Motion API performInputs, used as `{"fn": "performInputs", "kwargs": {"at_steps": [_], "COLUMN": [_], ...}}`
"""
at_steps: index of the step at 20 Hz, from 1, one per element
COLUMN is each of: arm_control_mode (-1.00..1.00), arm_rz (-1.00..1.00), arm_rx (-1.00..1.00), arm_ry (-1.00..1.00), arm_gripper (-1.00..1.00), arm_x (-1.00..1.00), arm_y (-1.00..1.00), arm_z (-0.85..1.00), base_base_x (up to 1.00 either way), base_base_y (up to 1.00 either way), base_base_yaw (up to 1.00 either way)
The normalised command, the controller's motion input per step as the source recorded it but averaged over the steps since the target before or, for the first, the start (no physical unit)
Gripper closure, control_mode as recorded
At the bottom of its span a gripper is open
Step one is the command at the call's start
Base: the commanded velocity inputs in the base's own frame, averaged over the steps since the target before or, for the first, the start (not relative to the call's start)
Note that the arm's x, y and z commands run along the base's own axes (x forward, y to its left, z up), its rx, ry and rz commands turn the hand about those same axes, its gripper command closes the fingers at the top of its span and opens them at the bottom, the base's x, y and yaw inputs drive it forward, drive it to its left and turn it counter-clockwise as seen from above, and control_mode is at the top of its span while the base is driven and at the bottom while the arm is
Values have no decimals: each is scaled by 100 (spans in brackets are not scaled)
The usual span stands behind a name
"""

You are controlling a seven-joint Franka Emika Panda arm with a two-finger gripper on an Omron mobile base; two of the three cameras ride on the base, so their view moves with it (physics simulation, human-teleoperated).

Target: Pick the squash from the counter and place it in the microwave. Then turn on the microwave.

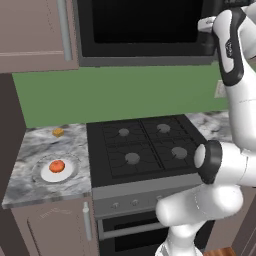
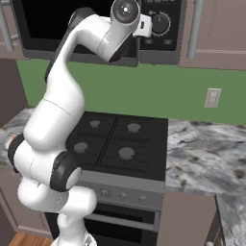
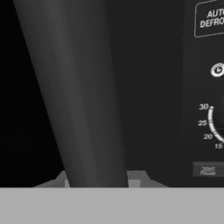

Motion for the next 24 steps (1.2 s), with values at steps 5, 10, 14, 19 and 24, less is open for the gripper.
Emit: {"fn": "performInputs", "kwargs": {"at_steps": [5, 10, 14, 19, 24], "arm_control_mode": [-100, -100, -100, -100, -100], "arm_rz": [-5, -11, -15, -16, -15], "arm_rx": [0, 0, 0, 0, 0], "arm_ry": [-2, -4, -11, -6, 0], "arm_gripper": [100, 100, 100, 100, 100], "arm_x": [-66, -62, -65, -64, -64], "arm_y": [2, 9, 10, 8, 3], "arm_z": [0, -1, -3, 0, 0], "base_base_x": [0, 0, 0, 0, 0], "base_base_y": [0, 0, 0, 0, 0], "base_base_yaw": [0, 0, 0, 0, 0]}}
